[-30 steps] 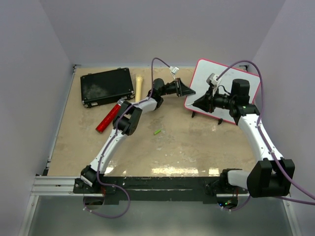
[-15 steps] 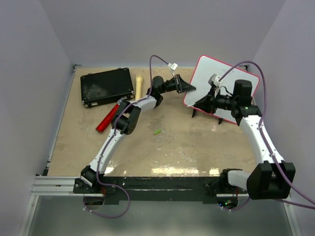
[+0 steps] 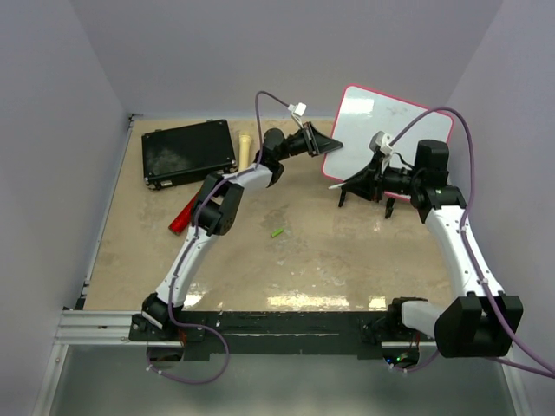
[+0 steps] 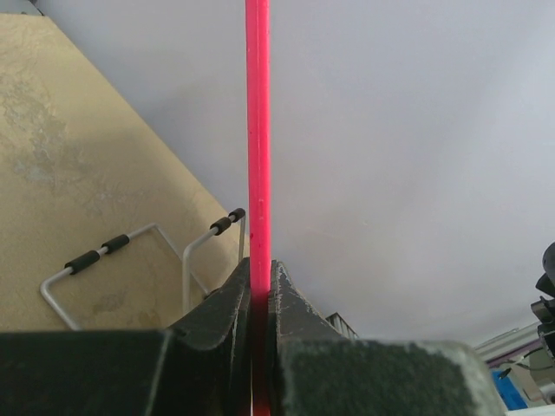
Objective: Write a sentence on the whiteboard
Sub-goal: Pick up the whiteboard from the whiteboard stand.
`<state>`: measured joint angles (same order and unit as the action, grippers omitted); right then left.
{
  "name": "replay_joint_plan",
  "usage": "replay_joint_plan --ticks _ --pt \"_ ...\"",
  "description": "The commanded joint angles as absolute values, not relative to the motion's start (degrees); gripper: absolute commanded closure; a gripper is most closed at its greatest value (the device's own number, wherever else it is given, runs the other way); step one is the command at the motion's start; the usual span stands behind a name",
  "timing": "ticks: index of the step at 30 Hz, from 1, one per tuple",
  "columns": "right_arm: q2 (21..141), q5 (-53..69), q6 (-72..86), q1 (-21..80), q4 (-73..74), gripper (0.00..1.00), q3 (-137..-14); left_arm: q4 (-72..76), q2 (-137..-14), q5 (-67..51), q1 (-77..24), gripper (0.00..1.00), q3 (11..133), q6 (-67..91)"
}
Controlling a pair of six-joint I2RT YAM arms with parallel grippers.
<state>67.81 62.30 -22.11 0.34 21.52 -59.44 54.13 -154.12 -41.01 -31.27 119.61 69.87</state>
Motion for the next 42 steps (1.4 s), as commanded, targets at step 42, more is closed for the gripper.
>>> replay_joint_plan --ticks 42 --pt "63.2 66.6 -30.3 0.2 39.9 1.0 -74.1 94.5 -89.0 -39.9 -20.7 1.0 36.0 63.1"
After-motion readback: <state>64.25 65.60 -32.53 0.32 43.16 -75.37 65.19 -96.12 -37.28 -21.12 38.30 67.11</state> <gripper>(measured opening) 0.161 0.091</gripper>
